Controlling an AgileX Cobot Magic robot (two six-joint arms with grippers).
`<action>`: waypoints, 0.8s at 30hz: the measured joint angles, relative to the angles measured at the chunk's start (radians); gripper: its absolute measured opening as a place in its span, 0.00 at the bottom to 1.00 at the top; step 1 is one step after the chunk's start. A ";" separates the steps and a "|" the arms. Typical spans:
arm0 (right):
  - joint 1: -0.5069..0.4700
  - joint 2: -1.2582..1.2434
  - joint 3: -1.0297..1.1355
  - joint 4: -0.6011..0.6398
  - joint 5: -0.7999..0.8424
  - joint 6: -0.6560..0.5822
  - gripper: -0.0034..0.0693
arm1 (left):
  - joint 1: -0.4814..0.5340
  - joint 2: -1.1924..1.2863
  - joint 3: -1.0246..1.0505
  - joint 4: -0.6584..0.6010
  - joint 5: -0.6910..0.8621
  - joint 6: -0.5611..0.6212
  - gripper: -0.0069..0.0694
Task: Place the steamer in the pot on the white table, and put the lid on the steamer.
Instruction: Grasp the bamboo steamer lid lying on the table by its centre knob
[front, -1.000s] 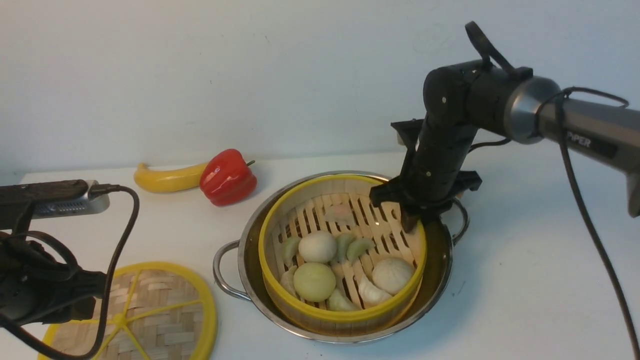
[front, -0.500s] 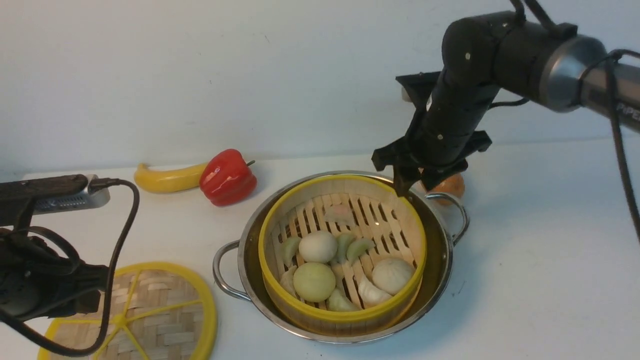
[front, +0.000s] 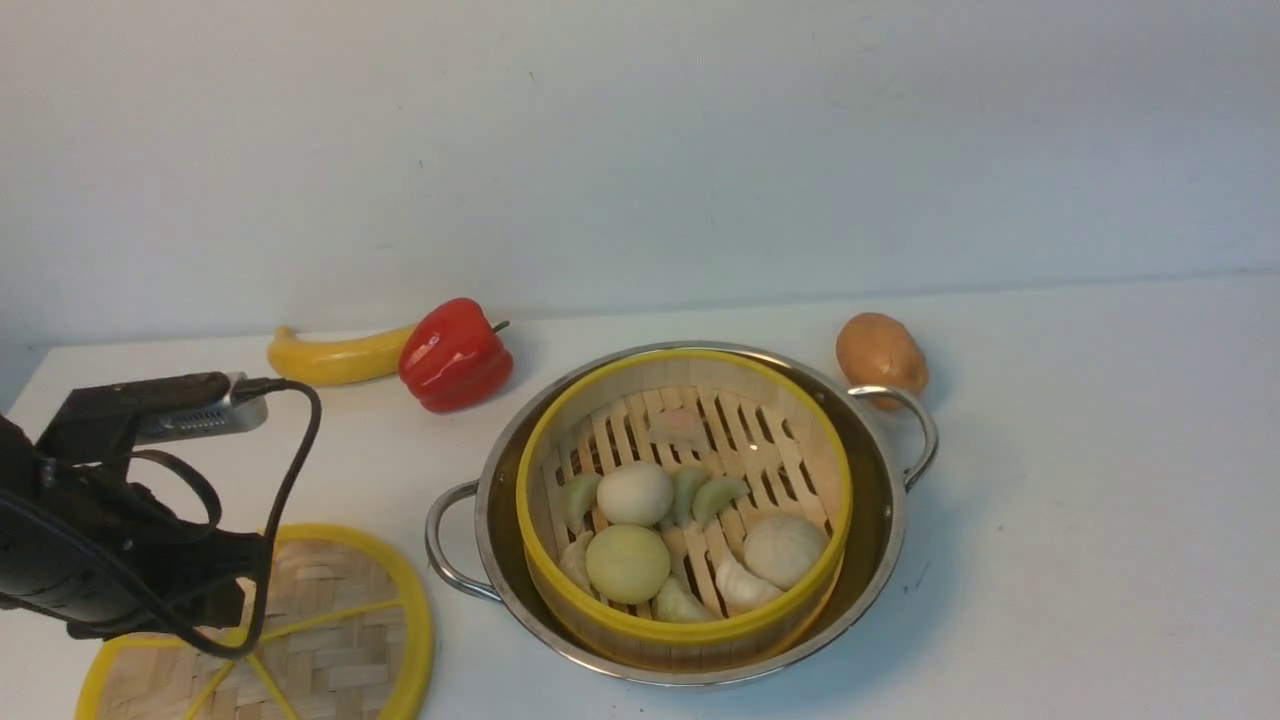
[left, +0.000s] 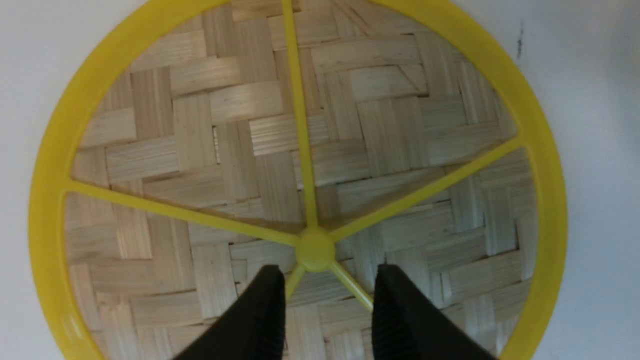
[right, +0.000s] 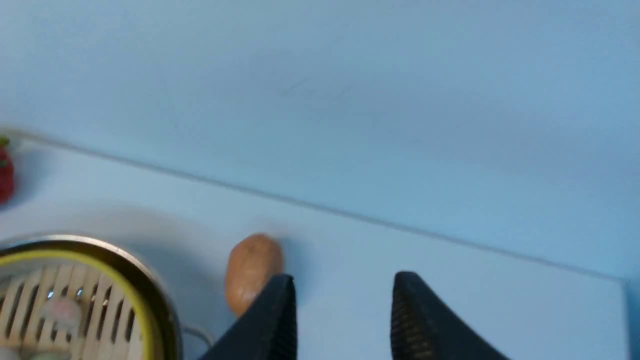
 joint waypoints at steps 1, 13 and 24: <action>-0.010 -0.041 0.001 -0.002 -0.001 -0.010 0.28 | 0.000 0.015 0.000 -0.002 -0.009 0.000 0.41; -0.026 -0.497 0.218 0.039 0.000 -0.091 0.04 | 0.000 0.087 0.000 -0.036 -0.071 0.009 0.41; -0.026 -0.653 0.411 0.043 0.010 -0.102 0.04 | 0.000 0.107 0.000 -0.033 -0.087 0.012 0.41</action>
